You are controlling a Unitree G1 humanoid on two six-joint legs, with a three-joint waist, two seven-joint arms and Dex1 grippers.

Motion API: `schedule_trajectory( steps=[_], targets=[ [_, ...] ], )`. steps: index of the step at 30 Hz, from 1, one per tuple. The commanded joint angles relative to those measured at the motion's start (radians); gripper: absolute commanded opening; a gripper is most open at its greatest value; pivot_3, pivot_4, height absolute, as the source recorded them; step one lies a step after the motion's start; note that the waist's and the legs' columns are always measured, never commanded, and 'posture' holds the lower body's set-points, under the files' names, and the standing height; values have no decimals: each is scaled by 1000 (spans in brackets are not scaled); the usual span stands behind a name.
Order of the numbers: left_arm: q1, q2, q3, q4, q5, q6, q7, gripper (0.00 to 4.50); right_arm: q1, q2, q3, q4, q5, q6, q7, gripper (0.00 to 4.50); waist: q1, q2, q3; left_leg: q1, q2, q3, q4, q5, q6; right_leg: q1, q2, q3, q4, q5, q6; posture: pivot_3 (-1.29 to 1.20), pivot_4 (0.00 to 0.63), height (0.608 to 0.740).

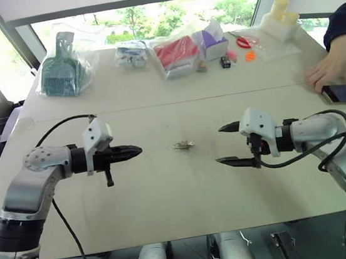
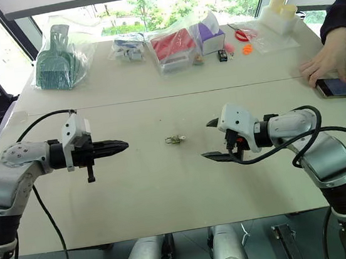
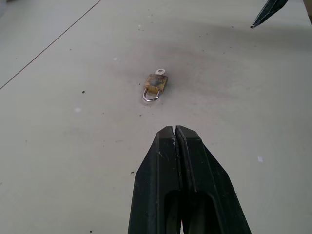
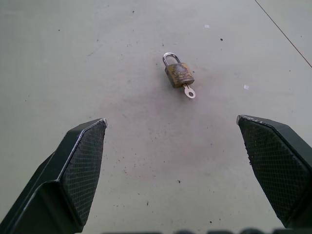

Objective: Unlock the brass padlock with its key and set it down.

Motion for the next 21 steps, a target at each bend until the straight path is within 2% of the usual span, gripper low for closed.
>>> schedule_trajectory(
  steps=[1, 6, 21],
  targets=[
    [-28, -11, 11, -6, 0, -20, 11, 0, -20, -15, -8, -2, -13, -26, 2, 4441, 1, 0, 0, 0, 0, 0, 0, 0, 0, 0, 0, 0, 0, 0, 0, 0, 150, 740],
    [-37, -11, 13, -17, -16, 3, 1, 0, -12, -5, -17, -24, -5, -9, -10, 4441, 0, 0, 0, 0, 0, 0, 0, 0, 0, 0, 0, 0, 0, 2, 3, 0, 150, 740],
    [-146, -71, -65, 96, 50, -49, -13, 0, -31, 1, -8, -14, -25, -21, -19, 4441, 0, 0, 0, 0, -4, 0, 0, 0, 0, 0, 0, 0, 1, 2, 4, 0, 150, 740]
  ],
)
